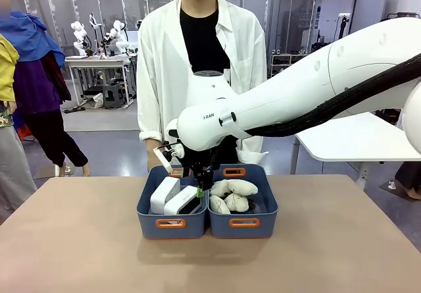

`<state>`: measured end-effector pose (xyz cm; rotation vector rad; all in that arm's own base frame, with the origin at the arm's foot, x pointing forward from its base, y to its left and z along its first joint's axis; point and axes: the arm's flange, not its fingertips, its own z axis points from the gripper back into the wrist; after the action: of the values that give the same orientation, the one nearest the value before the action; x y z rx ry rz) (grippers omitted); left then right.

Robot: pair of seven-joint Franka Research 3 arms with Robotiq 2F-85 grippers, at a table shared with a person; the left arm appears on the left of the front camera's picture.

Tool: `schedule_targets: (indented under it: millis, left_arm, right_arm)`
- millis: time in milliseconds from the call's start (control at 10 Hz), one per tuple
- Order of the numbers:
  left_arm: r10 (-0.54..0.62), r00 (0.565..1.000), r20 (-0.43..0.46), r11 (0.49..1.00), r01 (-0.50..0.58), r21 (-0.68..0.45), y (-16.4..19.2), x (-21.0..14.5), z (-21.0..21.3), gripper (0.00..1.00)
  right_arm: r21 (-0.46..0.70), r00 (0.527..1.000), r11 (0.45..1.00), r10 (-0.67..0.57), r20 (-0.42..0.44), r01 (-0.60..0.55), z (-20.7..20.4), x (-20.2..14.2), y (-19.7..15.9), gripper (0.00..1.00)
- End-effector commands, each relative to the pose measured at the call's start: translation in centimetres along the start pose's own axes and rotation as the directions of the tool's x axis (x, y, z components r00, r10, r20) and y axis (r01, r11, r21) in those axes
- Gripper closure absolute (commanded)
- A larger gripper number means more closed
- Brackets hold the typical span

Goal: Sort the digital clocks into the basket.
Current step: Pick up the Digital clock from the table and place it into the empty Plastic storage basket.

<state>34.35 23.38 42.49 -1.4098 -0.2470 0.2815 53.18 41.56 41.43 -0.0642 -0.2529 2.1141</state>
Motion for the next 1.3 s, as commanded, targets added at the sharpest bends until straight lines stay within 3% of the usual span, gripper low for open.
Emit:
schedule_targets:
  millis: [0,1000,1200]
  left_arm:
    - [-0.017,1.000,-0.007,1.000,0.017,-0.001,0.0,-0.6,0.2,0.00]
    - [-0.017,1.000,-0.007,1.000,0.017,-0.001,0.0,-0.6,0.2,0.00]
    - [-0.017,1.000,-0.007,1.000,0.017,-0.001,0.0,-0.6,0.2,0.00]
  right_arm:
    - [0.003,1.000,1.000,0.000,0.001,0.000,-0.3,0.0,0.0,0.00]
    - [0.004,1.000,1.000,-0.002,0.001,0.002,-0.3,-0.1,0.0,0.00]
    - [-0.003,0.971,0.986,-0.165,0.173,0.168,7.9,-3.7,5.2,0.00]
